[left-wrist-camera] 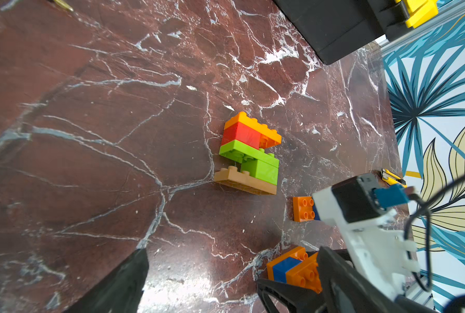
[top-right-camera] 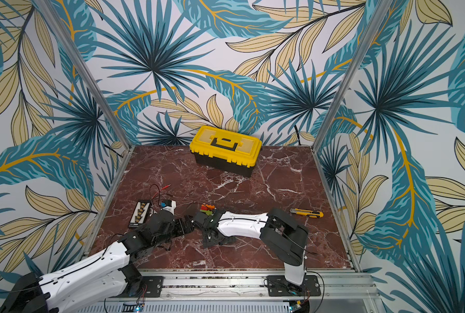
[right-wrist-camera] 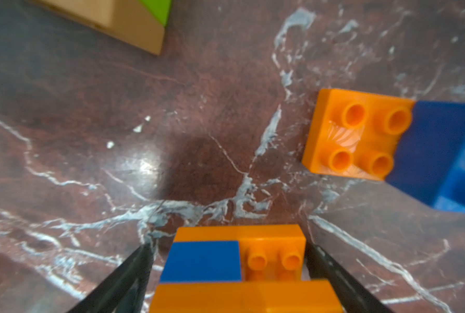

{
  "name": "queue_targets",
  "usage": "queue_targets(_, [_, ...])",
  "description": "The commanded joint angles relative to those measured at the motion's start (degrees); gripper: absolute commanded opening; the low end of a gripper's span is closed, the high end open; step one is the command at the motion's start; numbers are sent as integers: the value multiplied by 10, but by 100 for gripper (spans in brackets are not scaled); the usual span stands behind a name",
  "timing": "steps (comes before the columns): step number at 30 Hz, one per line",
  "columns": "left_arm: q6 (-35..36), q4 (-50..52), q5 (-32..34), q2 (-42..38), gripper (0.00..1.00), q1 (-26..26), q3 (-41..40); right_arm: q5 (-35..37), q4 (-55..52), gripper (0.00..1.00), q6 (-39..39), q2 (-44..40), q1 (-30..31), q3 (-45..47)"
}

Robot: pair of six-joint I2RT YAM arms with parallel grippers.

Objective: Assemble the number 5 with lego
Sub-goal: Pick up the lego brick from the center of the board.

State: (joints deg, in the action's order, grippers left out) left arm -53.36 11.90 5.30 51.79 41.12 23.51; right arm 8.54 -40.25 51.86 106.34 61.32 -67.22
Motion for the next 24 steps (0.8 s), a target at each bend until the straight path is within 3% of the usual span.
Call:
queue_targets(1, [6,4,2,-7,100,-2,2,10,-6,91,-8,14,1,2])
queue_targets(24, [8,-3,-1,2,100,-2,7,9,0,70,-7,10,-7,38])
